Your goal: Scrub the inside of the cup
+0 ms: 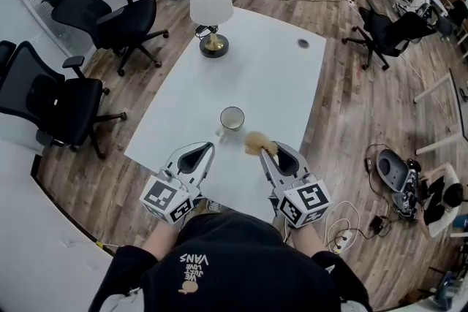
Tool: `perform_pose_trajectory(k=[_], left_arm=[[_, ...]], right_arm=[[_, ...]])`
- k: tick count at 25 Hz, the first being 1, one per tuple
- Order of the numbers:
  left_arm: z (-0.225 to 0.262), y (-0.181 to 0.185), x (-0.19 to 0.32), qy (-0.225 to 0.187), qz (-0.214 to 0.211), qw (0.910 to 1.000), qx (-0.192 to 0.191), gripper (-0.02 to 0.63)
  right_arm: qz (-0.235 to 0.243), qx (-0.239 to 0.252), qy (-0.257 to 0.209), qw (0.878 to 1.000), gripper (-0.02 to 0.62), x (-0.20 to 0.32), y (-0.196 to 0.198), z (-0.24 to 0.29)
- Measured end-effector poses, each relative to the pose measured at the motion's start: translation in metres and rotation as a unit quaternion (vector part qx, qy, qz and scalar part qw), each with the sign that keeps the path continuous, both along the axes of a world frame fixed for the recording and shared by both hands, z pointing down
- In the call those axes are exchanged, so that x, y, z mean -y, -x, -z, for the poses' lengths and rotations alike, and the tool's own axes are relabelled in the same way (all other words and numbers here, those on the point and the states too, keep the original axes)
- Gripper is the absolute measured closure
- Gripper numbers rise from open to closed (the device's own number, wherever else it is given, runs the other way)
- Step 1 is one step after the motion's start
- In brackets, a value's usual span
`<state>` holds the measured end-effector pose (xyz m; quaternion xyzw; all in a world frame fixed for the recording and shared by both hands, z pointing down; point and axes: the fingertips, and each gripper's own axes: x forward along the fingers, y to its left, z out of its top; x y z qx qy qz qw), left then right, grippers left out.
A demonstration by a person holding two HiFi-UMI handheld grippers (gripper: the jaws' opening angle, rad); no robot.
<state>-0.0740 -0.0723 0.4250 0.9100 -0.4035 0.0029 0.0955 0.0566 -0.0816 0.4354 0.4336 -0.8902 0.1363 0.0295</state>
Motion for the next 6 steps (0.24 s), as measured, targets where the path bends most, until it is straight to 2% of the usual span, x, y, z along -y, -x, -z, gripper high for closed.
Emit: perform_pose_trajectory(k=[6], left_arm=[[-0.0017,0.0014,-0.0007,0.002,-0.002,1.0000,0.002,0.594]], right_arm=[[0.000,-0.003,0.001,1.000,0.480,0.0001,0.0025,-0.0012]])
